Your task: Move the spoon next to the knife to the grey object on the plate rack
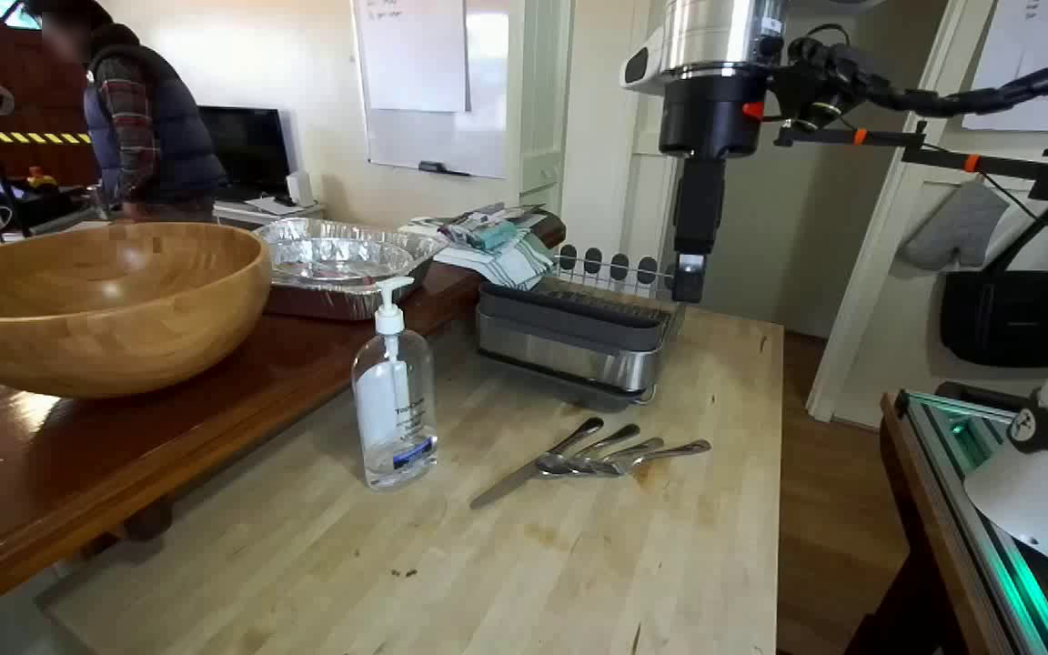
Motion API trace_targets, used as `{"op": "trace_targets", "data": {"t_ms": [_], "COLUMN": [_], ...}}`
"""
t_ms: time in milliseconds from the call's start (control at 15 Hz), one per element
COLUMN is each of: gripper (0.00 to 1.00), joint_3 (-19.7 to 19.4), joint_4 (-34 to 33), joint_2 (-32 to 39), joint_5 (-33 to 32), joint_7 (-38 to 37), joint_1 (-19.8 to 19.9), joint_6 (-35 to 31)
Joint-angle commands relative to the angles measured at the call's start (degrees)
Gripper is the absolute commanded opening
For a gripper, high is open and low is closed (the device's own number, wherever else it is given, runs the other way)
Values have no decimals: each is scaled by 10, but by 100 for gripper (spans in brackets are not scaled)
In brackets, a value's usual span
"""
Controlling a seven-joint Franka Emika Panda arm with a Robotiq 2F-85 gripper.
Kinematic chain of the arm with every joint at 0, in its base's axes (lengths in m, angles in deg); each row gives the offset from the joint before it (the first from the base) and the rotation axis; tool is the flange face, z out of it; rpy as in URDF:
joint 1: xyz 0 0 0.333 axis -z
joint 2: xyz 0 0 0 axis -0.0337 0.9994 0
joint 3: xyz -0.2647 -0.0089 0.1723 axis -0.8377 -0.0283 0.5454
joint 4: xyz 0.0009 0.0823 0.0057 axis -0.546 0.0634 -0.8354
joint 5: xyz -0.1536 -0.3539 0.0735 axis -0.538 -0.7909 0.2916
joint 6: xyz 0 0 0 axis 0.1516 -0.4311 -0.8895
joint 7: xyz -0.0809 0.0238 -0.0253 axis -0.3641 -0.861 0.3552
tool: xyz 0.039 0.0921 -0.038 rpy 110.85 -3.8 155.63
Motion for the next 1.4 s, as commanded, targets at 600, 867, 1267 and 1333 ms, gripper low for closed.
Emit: {"op": "trace_targets", "data": {"t_ms": [600,867,1267,1333], "gripper": [100,100,100,100], "joint_3": [12,15,29,14], "joint_4": [36,68,82,81], "joint_2": [3,25,82,64], "joint_5": [-69,-112,-183,-159], "joint_7": [-103,-193,-385,-331], "joint_1": [37,63,86,75], "joint_6": [-104,-185,-231,-225]}}
